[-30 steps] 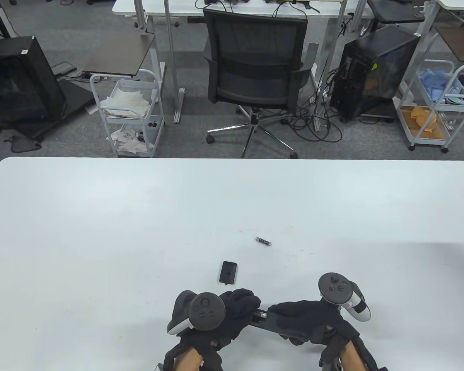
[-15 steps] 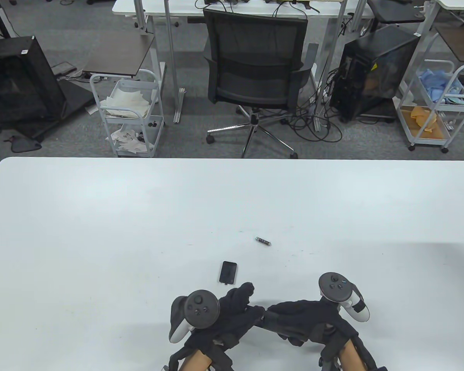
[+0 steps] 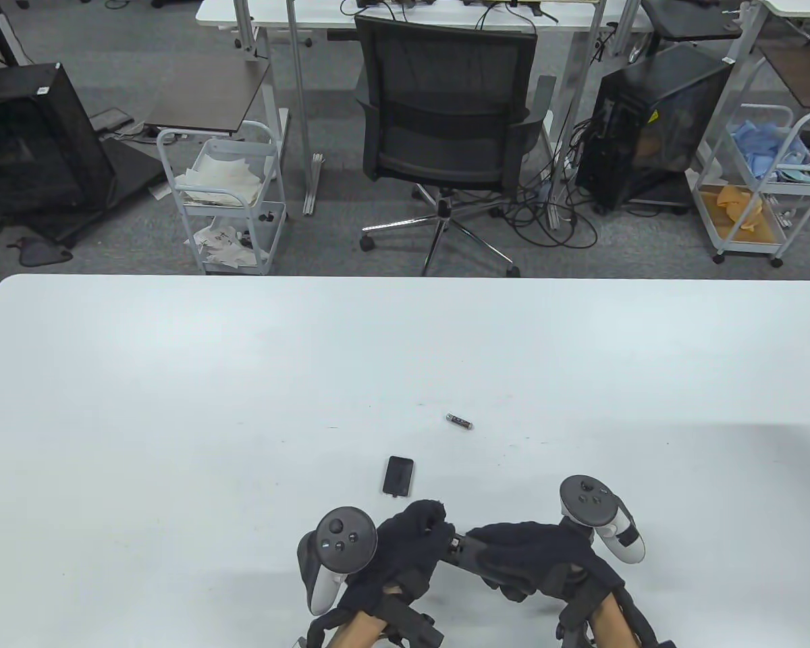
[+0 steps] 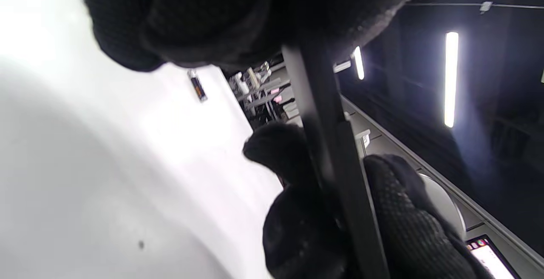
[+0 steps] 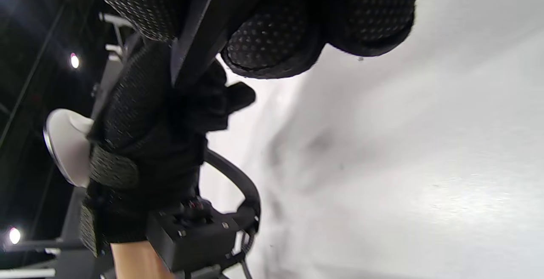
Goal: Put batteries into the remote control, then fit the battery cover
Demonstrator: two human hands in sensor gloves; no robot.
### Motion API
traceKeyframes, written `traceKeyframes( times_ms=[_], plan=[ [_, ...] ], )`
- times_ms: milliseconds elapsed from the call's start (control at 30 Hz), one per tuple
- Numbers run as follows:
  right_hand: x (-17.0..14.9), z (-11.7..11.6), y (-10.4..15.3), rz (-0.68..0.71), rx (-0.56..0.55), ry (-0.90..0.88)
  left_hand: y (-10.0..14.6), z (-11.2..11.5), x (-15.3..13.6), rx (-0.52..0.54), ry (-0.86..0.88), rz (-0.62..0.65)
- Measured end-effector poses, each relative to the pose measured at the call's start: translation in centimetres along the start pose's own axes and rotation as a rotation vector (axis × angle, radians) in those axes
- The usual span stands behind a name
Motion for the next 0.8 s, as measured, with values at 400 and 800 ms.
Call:
traceKeyframes(
  times_ms=[400,800],
  plan=[
    [0.2,0.4,0.3,0.004,-0.016,0.045,0.0,-0.6,0.1,-0.005,-0.024,0.042],
    [-0.6,5.3,3.9,0.018,-0.280,0.007,-3.3,-4.0,3.4,0.052,-0.503,0.004]
  ],
)
Point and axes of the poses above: the tracker on the back of each hand, its own x axis roughly to the thumb side, its own y axis roughly from the fingertips to the wrist, z = x × y, the point moved 4 cm from there along -y, roughly from the wrist to the fingertips, and after that the axes turned 7 degrees about x, right-handed, at the moved point
